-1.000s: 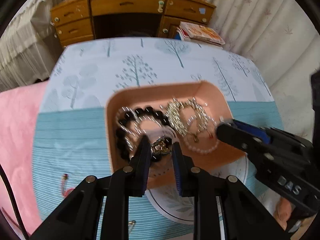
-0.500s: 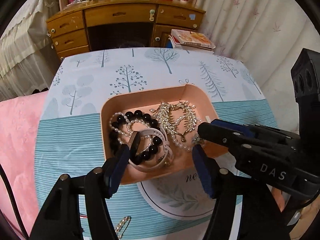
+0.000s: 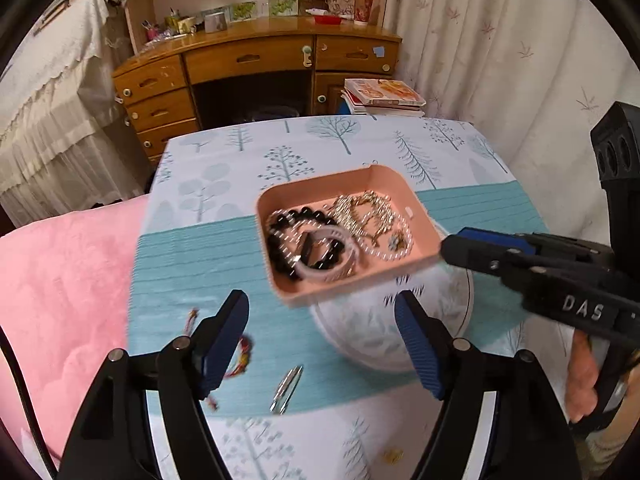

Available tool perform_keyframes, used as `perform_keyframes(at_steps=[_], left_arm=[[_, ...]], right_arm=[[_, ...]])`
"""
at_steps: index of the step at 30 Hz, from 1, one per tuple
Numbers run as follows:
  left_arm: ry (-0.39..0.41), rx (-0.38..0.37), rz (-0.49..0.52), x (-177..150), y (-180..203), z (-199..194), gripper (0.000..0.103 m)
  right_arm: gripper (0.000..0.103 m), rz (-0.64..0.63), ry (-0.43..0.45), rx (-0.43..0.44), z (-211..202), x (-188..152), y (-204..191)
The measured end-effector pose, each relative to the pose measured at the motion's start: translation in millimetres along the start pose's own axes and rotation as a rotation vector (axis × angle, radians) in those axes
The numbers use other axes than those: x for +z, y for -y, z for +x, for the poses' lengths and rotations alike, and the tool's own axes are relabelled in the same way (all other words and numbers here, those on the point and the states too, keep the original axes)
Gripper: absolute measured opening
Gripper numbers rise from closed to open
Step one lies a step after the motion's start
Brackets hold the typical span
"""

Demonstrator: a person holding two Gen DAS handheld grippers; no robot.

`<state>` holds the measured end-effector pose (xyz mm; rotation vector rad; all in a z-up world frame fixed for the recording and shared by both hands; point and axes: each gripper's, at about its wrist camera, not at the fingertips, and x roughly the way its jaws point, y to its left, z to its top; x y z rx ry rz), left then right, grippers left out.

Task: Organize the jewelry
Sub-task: 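Drop the coin pendant into the pink box while the right drops the brooch, then grasp the safety-pin brooch with the right gripper and lift it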

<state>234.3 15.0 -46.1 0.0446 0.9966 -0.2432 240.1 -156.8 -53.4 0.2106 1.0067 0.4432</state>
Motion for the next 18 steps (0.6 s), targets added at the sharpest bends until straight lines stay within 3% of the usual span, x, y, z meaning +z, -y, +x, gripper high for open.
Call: perform_keyframes(at_steps=[6,10,18], left_arm=[[0.034,0.035,0.017,-31,-12,-36,0.083],[0.056,0.069,0.031,-45,-25,-54,0.084],[0.054,0.073,-0.073,-51,-68,-59,0.083]], right_arm=[[0.026,-0.028,-0.006,0.029,-17,-21,-21],[0.026,-0.036,-0.029,0.035,-18,-28,-37],[0.026,-0.011,-0.08,0.032,0,-32,-75]])
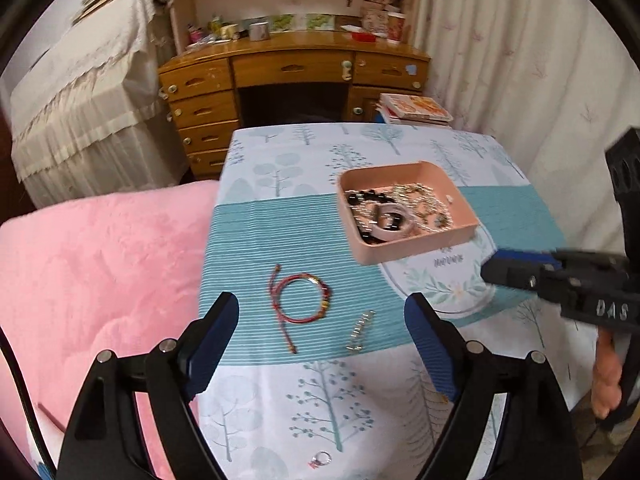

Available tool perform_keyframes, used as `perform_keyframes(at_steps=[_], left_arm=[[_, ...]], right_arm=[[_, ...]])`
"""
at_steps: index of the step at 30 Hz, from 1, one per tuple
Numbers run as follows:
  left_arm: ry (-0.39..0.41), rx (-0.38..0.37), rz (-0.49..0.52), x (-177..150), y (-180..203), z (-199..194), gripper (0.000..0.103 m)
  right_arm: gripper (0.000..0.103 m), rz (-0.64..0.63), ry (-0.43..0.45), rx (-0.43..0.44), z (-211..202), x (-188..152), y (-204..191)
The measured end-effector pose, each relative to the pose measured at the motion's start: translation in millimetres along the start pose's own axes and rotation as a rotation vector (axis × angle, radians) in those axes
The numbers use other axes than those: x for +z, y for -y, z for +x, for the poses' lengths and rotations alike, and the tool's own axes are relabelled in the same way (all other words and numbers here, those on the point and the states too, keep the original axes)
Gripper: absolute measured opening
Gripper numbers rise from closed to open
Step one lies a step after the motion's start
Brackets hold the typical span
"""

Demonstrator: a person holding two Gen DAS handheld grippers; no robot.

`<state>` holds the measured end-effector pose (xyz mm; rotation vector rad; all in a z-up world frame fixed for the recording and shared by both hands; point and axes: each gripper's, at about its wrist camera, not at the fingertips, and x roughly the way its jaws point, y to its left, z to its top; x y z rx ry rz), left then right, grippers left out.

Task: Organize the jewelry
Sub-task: 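Grasp the safety-pin brooch with the right gripper and lift it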

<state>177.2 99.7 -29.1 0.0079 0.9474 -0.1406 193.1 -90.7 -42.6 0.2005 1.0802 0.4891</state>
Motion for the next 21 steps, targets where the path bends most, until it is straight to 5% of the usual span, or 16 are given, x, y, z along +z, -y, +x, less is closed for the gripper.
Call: perform_keyframes(at_steps=[5,12,21], left_arm=[[-0.061,0.048,-0.03,-8,-24,25,0.073],[-0.141,0.071,-0.059,-35,-51,59,0.072],[-0.117,0.065,-0.128,-47,-69,73,0.072]], right_arm=[[0.026,0.04,-0.09,-0.023,47,-5,-16],[0.026,0.06,-0.19,-0.115,107,-12,-23],[0.026,0.052,-0.276,-0.295,145,-17,-37]])
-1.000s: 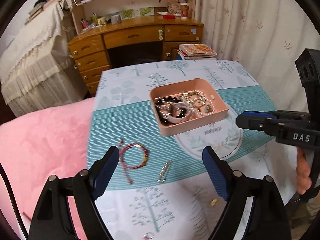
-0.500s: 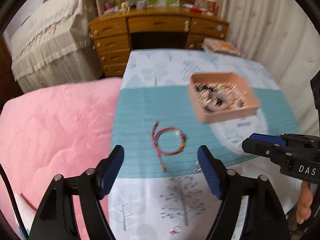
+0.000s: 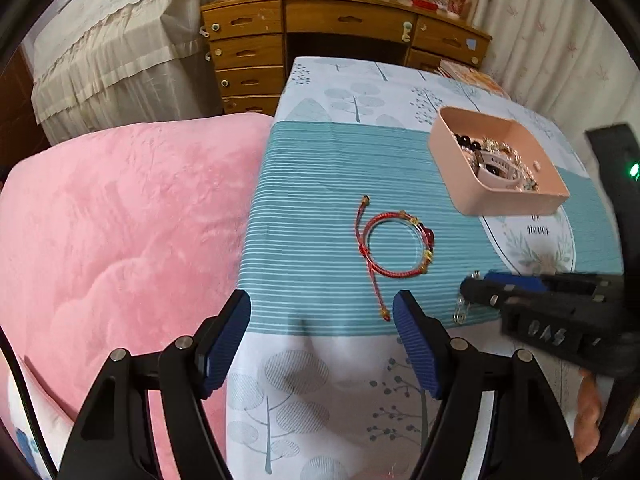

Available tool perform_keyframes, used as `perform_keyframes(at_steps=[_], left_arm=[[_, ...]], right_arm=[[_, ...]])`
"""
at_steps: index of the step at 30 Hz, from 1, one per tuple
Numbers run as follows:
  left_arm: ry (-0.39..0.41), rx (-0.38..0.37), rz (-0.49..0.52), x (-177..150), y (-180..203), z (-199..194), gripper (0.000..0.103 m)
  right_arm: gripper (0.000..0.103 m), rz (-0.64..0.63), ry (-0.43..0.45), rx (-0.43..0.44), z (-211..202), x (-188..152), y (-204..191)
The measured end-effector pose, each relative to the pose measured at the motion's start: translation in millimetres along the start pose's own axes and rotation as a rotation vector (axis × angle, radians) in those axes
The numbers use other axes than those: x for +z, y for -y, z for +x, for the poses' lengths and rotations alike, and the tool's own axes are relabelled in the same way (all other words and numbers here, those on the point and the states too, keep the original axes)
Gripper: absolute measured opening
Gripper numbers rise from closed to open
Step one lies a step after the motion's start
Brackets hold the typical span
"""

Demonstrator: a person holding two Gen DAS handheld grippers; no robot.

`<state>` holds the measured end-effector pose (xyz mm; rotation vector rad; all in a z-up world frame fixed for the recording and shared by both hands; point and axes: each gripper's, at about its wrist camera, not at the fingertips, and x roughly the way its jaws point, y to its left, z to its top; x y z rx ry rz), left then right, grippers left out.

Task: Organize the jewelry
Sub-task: 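Grasp the safety-pin brooch with the right gripper and lift it, then grasp the red string bracelet with the left gripper while the right holds the pin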

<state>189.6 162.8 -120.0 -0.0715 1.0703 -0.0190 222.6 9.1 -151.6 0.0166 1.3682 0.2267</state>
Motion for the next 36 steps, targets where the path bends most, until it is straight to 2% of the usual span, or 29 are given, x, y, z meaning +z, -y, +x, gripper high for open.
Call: perform_keyframes(at_steps=[5,10,18,22,28,32,36], left_arm=[[0.047,-0.008,-0.084,-5,-10,3,0.072],[0.065,0.015,-0.124,-11,-13,8,0.072],[0.093,0.001,-0.189,-15,-13,10,0.072],[0.084,0.007,-0.162,-17,-4,14,0.072],[0.068,0.016,-0.142,-13,6,21,0.072],[0.051,0.017,-0.151,-6,5,26,0.072],[0.026,0.009,-0.168,-2,4,34,0.072]], right_arm=[[0.027,-0.073,0.022,-0.102,4,-5,-16],[0.026,-0.172,0.06,-0.192,3,-12,-29],[0.008,-0.164,0.046,-0.139,2,-11,-15],[0.007,-0.155,0.046,-0.116,3,-15,-9],[0.007,-0.126,0.06,-0.007,-4,-21,14],[0.007,-0.103,0.099,0.088,-17,-24,29],[0.007,-0.095,0.14,0.121,-26,-23,42]])
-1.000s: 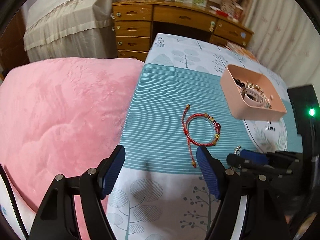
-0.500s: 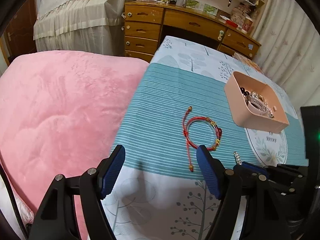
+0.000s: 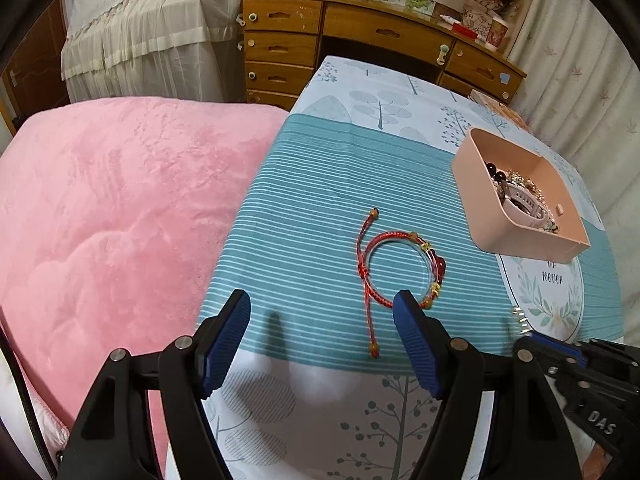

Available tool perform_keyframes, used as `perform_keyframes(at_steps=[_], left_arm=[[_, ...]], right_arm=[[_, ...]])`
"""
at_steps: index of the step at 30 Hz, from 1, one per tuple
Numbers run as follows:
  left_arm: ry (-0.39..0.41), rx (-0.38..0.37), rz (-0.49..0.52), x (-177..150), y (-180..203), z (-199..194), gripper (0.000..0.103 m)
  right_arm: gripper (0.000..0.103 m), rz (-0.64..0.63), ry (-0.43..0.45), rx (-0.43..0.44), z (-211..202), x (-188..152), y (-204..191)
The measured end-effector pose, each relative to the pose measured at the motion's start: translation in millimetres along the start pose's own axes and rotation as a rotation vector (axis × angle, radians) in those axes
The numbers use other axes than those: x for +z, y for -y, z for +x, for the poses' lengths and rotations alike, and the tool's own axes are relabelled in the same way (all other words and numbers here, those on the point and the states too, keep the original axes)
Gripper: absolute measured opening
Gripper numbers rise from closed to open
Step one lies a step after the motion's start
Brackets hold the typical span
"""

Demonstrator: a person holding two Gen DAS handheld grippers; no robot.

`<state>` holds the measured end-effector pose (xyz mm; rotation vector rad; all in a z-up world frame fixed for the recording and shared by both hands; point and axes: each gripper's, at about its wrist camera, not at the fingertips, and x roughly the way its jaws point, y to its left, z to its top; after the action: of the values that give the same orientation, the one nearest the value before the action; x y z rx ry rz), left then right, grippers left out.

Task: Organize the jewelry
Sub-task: 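Grasp the red string bracelet with the left gripper while the right holds the pin, then drop the red bracelet into the pink box while the right drops the pin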

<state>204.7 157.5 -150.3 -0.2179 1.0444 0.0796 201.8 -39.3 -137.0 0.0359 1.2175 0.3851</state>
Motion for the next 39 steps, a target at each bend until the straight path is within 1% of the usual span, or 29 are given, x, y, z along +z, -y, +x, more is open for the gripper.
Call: perform_keyframes(at_steps=[4,8,11,12,16,19,22,23,24,25,28,29,31,33,39], left_arm=[[-0.03,-0.019,-0.013,5,2,9,0.072],[-0.059,-0.068,-0.01,14,3,16,0.073],[-0.107,-0.111,-0.007,25,1,22,0.074],[-0.134,-0.119,-0.002,31,1,24,0.074],[-0.186,-0.091,0.041,47,5,31,0.074],[-0.238,-0.083,0.069,50,12,40,0.074],[-0.263,-0.04,0.11,49,19,48,0.072],[-0.266,-0.029,0.123,49,21,50,0.064],[-0.272,-0.026,0.13,49,23,52,0.051],[-0.284,-0.023,0.139,48,26,55,0.048],[-0.269,0.004,0.18,46,33,53,0.022],[-0.263,0.006,0.185,45,35,52,0.005],[-0.265,-0.022,0.173,44,37,50,0.005],[-0.242,-0.036,0.175,42,40,44,0.005],[-0.147,-0.106,0.201,45,58,4,0.005]], right_arm=[[0.007,0.016,0.017,0.027,-6,1,16],[0.007,0.045,0.014,0.065,-9,3,30],[0.007,0.073,0.01,0.103,-10,4,39],[0.007,0.083,0.014,0.113,-11,5,42],[0.007,0.101,0.022,0.142,-12,5,46],[0.007,0.098,0.026,0.155,-14,5,46],[0.007,0.092,0.036,0.16,-18,5,45],[0.007,0.09,0.04,0.163,-19,6,44],[0.007,0.088,0.04,0.166,-19,6,45],[0.007,0.087,0.041,0.168,-19,6,44],[0.007,0.09,0.049,0.18,-21,6,45],[0.007,0.091,0.055,0.183,-23,7,45],[0.007,0.097,0.069,0.192,-27,7,47],[0.007,0.107,0.093,0.207,-35,8,52],[0.007,0.128,0.151,0.21,-55,10,67]])
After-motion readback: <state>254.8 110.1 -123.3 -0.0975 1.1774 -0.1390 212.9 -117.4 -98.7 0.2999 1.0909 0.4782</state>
